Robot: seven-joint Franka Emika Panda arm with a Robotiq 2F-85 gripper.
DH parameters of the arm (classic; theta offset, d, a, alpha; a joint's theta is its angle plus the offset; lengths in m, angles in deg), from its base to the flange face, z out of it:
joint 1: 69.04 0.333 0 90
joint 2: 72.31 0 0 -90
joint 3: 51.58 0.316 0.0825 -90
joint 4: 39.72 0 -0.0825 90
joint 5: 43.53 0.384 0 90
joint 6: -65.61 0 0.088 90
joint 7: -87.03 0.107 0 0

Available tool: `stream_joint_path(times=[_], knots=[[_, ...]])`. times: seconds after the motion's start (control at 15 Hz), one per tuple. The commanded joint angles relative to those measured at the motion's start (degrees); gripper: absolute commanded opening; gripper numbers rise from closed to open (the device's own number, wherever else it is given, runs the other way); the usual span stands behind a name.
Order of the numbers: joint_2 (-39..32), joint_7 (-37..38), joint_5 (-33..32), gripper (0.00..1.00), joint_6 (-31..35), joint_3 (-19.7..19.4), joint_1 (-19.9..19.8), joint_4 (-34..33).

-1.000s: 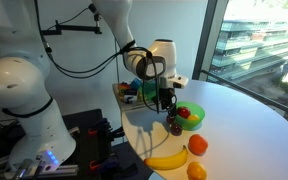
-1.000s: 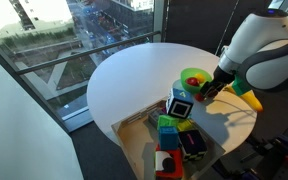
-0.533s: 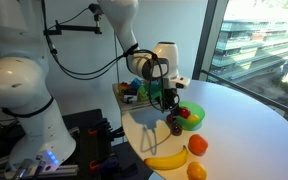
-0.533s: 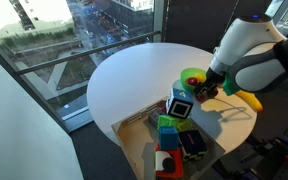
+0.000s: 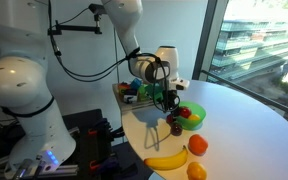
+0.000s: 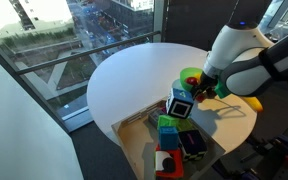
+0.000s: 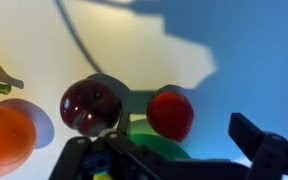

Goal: Pick up the red strawberry toy from the table and put it in the green bowl

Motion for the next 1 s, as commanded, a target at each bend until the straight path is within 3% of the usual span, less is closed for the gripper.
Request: stream_joint_path(times=[0.0,0.07,0.47,0.93], knots=[[-1.5,1.8,-1.6,0.75,0.0,-1.5,1.5,-1.4],[-1.5,1.6,-1.5,0.74,0.0,-1.7,1.6,-1.4],[0.5,0.1,-0.3,0.25,-1.3,-1.3,1.1,-0.7],[7.9,-5.3,3.7,0.23,-8.3,2.4,-2.0,0.8]])
